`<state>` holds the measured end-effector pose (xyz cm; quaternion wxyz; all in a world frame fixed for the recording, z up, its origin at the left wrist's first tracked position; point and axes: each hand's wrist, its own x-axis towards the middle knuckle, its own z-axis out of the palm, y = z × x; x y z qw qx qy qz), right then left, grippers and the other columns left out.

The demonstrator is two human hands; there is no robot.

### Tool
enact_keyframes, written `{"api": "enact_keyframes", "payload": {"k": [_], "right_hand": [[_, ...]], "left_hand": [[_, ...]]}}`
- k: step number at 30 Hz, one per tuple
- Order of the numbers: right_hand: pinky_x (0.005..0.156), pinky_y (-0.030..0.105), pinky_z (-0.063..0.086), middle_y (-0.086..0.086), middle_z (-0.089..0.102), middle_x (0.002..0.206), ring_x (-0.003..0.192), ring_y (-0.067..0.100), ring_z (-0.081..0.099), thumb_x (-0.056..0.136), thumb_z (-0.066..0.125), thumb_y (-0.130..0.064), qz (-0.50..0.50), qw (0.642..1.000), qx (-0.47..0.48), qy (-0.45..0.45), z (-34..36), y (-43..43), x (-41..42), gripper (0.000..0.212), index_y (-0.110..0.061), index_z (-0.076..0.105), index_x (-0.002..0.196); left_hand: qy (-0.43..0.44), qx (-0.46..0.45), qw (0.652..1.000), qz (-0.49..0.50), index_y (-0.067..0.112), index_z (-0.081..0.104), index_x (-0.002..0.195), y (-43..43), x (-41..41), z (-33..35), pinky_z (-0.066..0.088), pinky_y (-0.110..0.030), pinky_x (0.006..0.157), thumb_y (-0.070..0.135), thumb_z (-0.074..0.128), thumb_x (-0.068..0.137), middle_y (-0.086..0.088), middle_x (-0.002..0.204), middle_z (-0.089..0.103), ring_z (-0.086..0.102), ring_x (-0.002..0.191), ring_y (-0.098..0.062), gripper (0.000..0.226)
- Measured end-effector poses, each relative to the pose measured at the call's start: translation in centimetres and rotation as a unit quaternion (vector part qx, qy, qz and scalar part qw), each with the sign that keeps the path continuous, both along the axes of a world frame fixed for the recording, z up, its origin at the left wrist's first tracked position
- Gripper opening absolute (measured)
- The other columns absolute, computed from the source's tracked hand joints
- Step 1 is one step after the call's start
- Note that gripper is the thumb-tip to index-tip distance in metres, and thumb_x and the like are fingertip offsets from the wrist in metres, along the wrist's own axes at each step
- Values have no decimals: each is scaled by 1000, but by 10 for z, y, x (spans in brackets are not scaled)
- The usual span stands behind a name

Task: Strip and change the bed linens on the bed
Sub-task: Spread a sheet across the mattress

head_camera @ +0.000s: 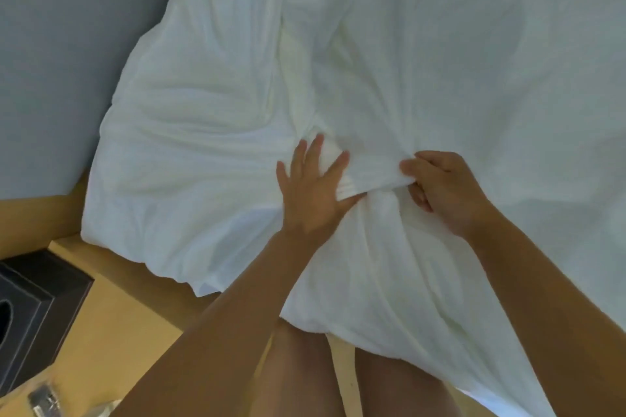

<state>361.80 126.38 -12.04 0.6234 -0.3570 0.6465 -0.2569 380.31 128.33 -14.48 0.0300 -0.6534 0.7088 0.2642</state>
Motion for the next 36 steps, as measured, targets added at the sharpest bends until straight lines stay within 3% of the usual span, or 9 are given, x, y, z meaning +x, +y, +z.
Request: {"api": "enact_keyframes", "payload": {"k": [6,7,10,12,14,20,27,33,36], "right_hand": [[71,35,50,1,61,76,70,17,60,88,58,-46,-181,975,57,118,4,65,-47,33,-14,55,83],[76,29,50,-3,61,86,79,14,61,80,59,-58,-156,978,63,120,9,71,-43,45,-15,55,95],[69,18,48,-12,61,94,84,5,61,67,59,-70,-21,993,100,64,25,81,-24,54,-28,54,101],[70,15,53,-19,64,97,87,-2,63,82,62,-51,2,997,83,-1,29,83,-10,23,-41,55,101],[72,7,48,-22,62,101,88,-8,60,93,55,-35,-49,997,56,-16,25,85,-8,19,-38,56,112],[59,24,34,-6,51,67,60,7,47,98,43,-18,-144,972,21,185,19,103,-34,25,-16,52,75],[54,20,33,3,44,58,58,22,42,96,46,-16,-260,888,97,367,32,176,-105,35,-5,42,63],[64,16,32,-16,53,77,76,14,50,88,58,-20,-302,918,55,252,30,132,-108,8,-18,51,85],[83,23,45,-7,61,105,98,12,59,79,63,-39,-423,904,51,44,38,105,-125,40,-21,50,112]], "left_hand": [[274,106,955,47,10,61,124,26,-84,27,40,-29,97,21,50,97,-9,123,64,58,113,-25,31],[348,168,908,160,13,67,116,29,-84,31,47,-29,93,25,49,98,-8,115,68,62,107,-23,29],[555,400,582,440,15,71,107,33,-73,42,57,-35,77,40,44,98,-10,104,71,68,97,-25,38],[543,430,533,486,11,65,119,37,-73,46,56,-37,80,40,46,98,-12,107,70,67,100,-27,40],[500,420,579,489,11,65,114,38,-82,48,55,-33,79,32,52,96,-10,102,72,67,99,-24,31],[296,233,915,145,16,55,115,19,-123,55,44,-29,89,41,61,84,6,109,60,57,99,-9,41],[230,292,912,173,8,38,136,4,-186,50,39,-34,103,74,68,61,-4,132,48,47,123,-22,104],[153,260,947,114,-2,55,101,-7,-221,41,38,-29,75,13,46,91,-22,111,59,56,105,-36,20],[242,304,920,57,11,44,62,4,-233,61,31,-27,59,6,38,91,-26,74,55,56,72,-38,29]]}}
